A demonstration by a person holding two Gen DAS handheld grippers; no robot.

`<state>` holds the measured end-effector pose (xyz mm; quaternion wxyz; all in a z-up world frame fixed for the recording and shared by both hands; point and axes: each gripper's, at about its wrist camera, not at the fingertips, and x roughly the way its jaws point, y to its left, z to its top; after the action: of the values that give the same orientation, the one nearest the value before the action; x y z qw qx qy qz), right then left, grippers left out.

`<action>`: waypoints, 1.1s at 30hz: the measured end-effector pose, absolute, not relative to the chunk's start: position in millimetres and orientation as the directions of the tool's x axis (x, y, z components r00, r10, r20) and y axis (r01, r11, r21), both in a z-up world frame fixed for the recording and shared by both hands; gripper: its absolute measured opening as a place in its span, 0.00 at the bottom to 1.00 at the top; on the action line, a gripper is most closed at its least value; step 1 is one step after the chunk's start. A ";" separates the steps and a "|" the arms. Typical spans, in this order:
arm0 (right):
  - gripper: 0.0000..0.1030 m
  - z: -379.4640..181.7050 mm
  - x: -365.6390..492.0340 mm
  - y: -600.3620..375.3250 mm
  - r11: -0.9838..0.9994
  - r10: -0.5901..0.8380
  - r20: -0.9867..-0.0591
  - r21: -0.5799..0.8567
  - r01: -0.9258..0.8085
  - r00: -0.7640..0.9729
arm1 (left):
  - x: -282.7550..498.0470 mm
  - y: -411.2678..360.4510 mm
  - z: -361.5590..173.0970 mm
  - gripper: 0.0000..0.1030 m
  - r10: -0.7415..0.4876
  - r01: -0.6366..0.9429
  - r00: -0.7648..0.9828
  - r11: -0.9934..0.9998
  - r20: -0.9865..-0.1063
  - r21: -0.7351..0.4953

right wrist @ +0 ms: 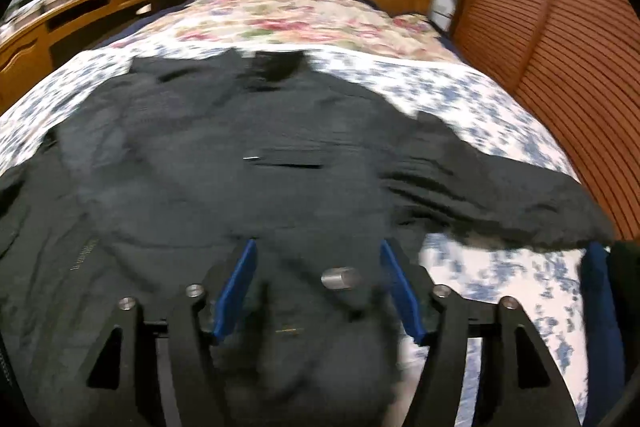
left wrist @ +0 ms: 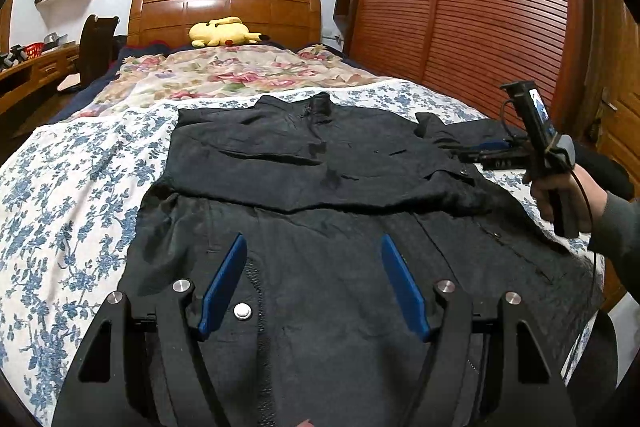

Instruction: Fold large clothes

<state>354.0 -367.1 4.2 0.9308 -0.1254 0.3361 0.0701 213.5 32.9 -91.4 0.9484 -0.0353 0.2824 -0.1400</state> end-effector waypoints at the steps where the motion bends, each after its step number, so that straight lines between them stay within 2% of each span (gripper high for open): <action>1: 0.71 5.6 358.9 -382.7 0.963 0.029 -0.642 -0.187 -0.193 0.766 | 214.4 32.1 -92.2 0.69 -0.285 0.245 0.800 0.959 -0.528 -0.146; 9: 0.72 11.1 402.0 -495.4 0.989 -0.099 -0.659 -0.147 0.002 0.746 | 220.3 27.2 -98.6 0.69 -0.281 0.244 0.785 0.959 -0.552 -0.141; 14: 0.72 6.5 420.0 -558.0 0.992 -0.113 -0.686 -0.033 0.124 0.719 | 222.4 23.2 -102.7 0.69 -0.275 0.247 0.775 0.961 -0.569 -0.127; 22: 0.72 -18.4 433.3 -627.7 0.945 -0.155 -0.768 0.068 0.319 0.622 | 224.5 21.5 -104.2 0.69 -0.274 0.248 0.768 0.961 -0.579 -0.125; 27: 0.70 -19.9 427.0 -657.4 0.939 -0.130 -0.758 0.114 0.325 0.640 | 224.8 21.0 -104.5 0.69 -0.274 0.249 0.767 0.960 -0.581 -0.126; 28: 0.53 -15.9 428.5 -648.0 0.945 -0.129 -0.752 0.104 0.310 0.646 | 224.9 21.0 -104.5 0.69 -0.275 0.249 0.766 0.960 -0.581 -0.126; 29: 0.40 -14.4 426.6 -649.0 0.952 -0.132 -0.750 0.086 0.294 0.648 | 224.8 20.9 -104.6 0.69 -0.274 0.248 0.766 0.960 -0.582 -0.126; 30: 0.20 -13.3 425.2 -650.8 0.959 -0.123 -0.750 0.078 0.272 0.650 | 225.1 21.0 -104.8 0.69 -0.274 0.248 0.766 0.961 -0.582 -0.125; 31: 0.12 -8.8 427.0 -643.9 0.963 -0.124 -0.746 0.068 0.260 0.655 | 225.1 20.8 -104.8 0.69 -0.273 0.248 0.765 0.961 -0.583 -0.124; 33: 0.08 10.2 421.0 -630.4 0.974 -0.138 -0.708 0.031 0.225 0.692 | 225.0 20.8 -104.9 0.69 -0.273 0.248 0.766 0.961 -0.583 -0.123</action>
<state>421.0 -630.4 10.2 0.9181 0.0578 0.3795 -0.0989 225.0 20.8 -104.9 0.9394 -0.0195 0.3129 -0.1387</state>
